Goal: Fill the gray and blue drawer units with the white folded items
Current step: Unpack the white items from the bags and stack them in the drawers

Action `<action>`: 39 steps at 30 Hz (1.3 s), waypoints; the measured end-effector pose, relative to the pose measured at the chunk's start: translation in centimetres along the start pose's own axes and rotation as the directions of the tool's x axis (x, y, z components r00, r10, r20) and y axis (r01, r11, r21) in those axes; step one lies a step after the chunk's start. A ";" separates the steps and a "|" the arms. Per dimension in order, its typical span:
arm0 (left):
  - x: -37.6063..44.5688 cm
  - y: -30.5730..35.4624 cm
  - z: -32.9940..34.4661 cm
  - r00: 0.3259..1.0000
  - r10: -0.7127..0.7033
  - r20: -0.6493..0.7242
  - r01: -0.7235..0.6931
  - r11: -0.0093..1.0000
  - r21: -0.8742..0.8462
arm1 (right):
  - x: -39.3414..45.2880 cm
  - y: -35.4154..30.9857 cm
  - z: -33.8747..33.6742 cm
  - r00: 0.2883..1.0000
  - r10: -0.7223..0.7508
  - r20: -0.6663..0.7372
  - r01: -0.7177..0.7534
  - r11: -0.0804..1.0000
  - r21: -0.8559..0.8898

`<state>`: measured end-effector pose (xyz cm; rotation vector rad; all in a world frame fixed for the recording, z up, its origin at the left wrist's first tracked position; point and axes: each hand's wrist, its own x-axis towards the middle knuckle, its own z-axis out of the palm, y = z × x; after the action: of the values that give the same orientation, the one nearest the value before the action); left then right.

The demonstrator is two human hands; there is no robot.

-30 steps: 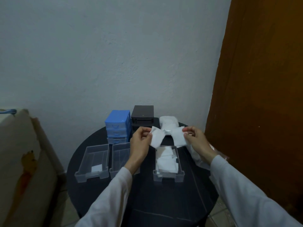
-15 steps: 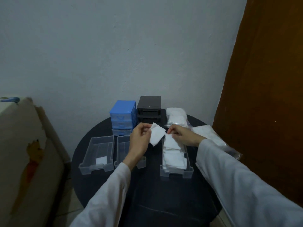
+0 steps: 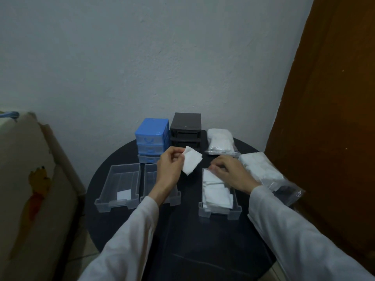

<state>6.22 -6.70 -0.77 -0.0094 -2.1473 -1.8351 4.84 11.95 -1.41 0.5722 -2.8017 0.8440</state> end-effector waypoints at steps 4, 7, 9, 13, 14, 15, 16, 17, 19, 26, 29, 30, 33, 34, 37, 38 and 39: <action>-0.1 0.2 0.1 1.000 0.012 -0.004 -0.012 1.000 0.003 | -2.1 -1.3 0.3 0.998 0.026 0.054 -0.022 0.997 -0.076; -0.2 0.5 0.3 1.000 0.006 0.001 -0.006 1.000 -0.012 | -3.6 -1.8 1.8 0.981 0.023 0.193 0.021 0.974 -0.225; -0.2 0.6 0.4 1.000 0.000 0.008 0.000 1.000 -0.014 | -4.0 -1.9 2.7 0.961 0.055 0.271 0.017 0.966 -0.257; -0.4 0.6 0.7 1.000 -0.007 0.022 0.007 1.000 -0.017 | -3.8 -1.6 3.6 0.927 0.122 0.355 0.003 0.943 -0.332; -0.5 0.6 0.7 1.000 -0.011 0.025 0.011 1.000 -0.018 | -3.7 -1.6 3.7 0.922 0.133 0.363 0.000 0.938 -0.345; -0.5 0.6 0.7 1.000 -0.014 0.026 0.014 1.000 -0.020 | -3.6 -1.6 3.7 0.918 0.142 0.371 -0.002 0.935 -0.354; -0.6 0.5 0.8 1.000 -0.015 0.026 0.016 1.000 -0.026 | -3.5 -1.6 3.8 0.914 0.151 0.377 -0.008 0.935 -0.356; -0.6 0.5 0.8 1.000 -0.016 0.027 0.016 0.999 -0.031 | -3.4 -1.6 3.8 0.911 0.159 0.382 -0.014 0.935 -0.355; -0.8 0.4 1.0 0.999 -0.018 0.034 0.020 0.999 -0.035 | -3.5 -1.6 3.7 0.913 0.155 0.377 -0.020 0.941 -0.339; -1.3 -0.8 1.5 0.998 -0.001 0.057 0.001 1.000 0.004 | -3.2 -1.1 2.1 0.955 0.219 0.202 -0.285 0.871 0.401; -1.8 -0.8 1.7 0.985 0.039 0.169 -0.049 0.997 0.051 | -2.6 -0.2 1.6 0.934 0.332 0.133 -0.333 0.670 0.664; -2.1 -0.7 1.9 0.973 0.054 0.225 -0.073 0.994 0.076 | -2.4 -0.2 1.2 0.919 0.372 0.131 -0.350 0.618 0.704; -2.7 -0.6 2.4 0.918 0.086 0.386 -0.148 0.980 0.134 | -1.9 -0.2 0.3 0.879 0.447 0.166 -0.389 0.470 0.792; -2.9 -0.6 2.6 0.900 0.087 0.428 -0.161 0.977 0.141 | -1.9 -0.1 0.0 0.873 0.453 0.183 -0.390 0.421 0.819; -3.5 -0.6 3.4 0.857 0.093 0.506 -0.194 0.970 0.149 | -1.8 0.1 -0.3 0.870 0.450 0.203 -0.394 0.384 0.835; -3.7 -0.7 3.7 0.849 0.097 0.519 -0.205 0.966 0.155 | -1.8 0.2 -0.2 0.872 0.445 0.205 -0.394 0.387 0.834; -3.8 -0.8 4.0 0.847 0.102 0.522 -0.219 0.961 0.167 | -1.8 0.3 -0.2 0.873 0.442 0.206 -0.396 0.397 0.828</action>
<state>8.77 -2.20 -2.94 -0.6809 -2.5923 -1.6112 6.35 12.88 -1.85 -0.1402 -2.2804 2.3706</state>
